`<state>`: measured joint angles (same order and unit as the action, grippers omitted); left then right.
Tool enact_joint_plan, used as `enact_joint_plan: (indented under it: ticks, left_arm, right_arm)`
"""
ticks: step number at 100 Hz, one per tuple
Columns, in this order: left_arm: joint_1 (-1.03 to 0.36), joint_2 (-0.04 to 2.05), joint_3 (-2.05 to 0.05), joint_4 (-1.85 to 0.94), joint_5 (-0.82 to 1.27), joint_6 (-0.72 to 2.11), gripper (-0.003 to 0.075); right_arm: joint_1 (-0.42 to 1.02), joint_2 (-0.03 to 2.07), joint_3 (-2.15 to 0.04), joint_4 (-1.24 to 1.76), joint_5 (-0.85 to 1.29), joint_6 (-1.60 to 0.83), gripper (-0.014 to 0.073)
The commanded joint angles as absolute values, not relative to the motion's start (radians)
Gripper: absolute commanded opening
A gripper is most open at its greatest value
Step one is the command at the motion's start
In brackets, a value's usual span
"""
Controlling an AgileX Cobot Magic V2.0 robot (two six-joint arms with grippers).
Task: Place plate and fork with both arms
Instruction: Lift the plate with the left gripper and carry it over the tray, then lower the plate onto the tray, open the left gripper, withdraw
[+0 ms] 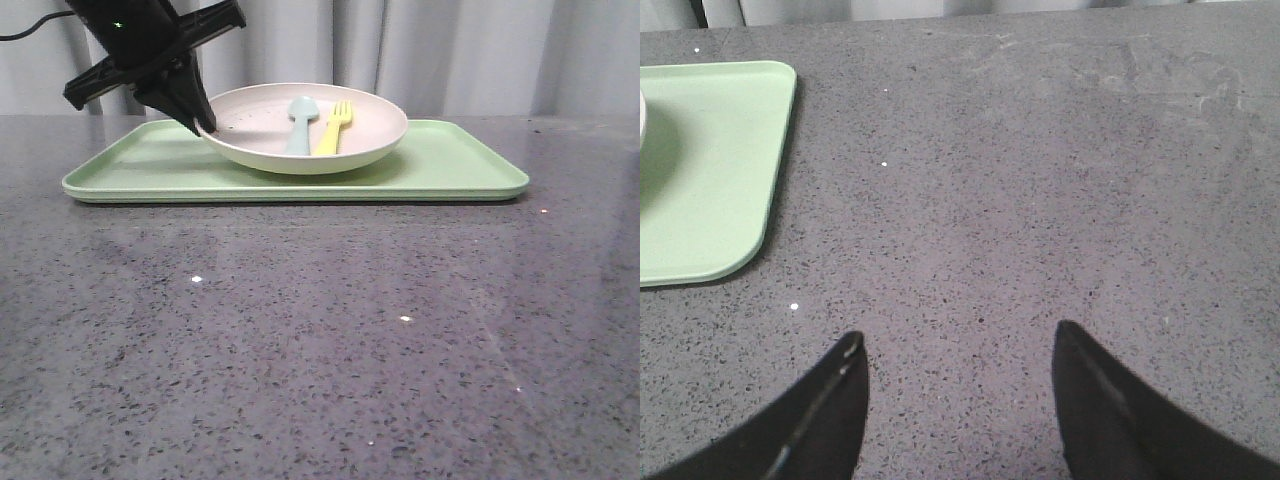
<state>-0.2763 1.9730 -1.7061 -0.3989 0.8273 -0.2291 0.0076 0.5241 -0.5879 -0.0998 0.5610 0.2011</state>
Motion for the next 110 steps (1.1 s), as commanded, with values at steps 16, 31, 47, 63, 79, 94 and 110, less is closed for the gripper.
enact_joint_plan:
  ticks: [16, 31, 47, 63, 79, 94, 110]
  left_arm:
    - [-0.286, 1.924, -1.743, -0.427, 0.774, -0.242, 0.001]
    - [-0.284, 1.924, -1.743, -0.425, 0.774, -0.242, 0.0146]
    - [-0.282, 1.924, -1.743, -0.425, 0.777, -0.242, 0.0276]
    - [-0.271, 1.921, -1.743, -0.423, 0.781, -0.242, 0.0301]
    - [-0.267, 1.892, -1.743, -0.371, 0.783, -0.242, 0.03]
    - [-0.267, 1.847, -1.743, -0.268, 0.816, -0.242, 0.03]
    - [-0.267, 1.782, -1.739, -0.132, 0.853, -0.242, 0.03]
  right_arm:
    - [0.008, 0.534, -0.626, -0.105, 0.492, 0.198, 0.0424]
    - [0.008, 0.534, -0.626, -0.105, 0.493, 0.198, 0.0424]
    - [0.008, 0.534, -0.626, -0.105, 0.492, 0.198, 0.0424]
    - [0.008, 0.534, -0.626, -0.105, 0.487, 0.198, 0.0424]
    - [0.008, 0.534, -0.626, -0.105, 0.485, 0.198, 0.0424]
    - [0.008, 0.534, -0.626, -0.105, 0.487, 0.198, 0.0424]
    - [0.01, 0.534, -0.636, -0.1, 0.502, 0.198, 0.0424]
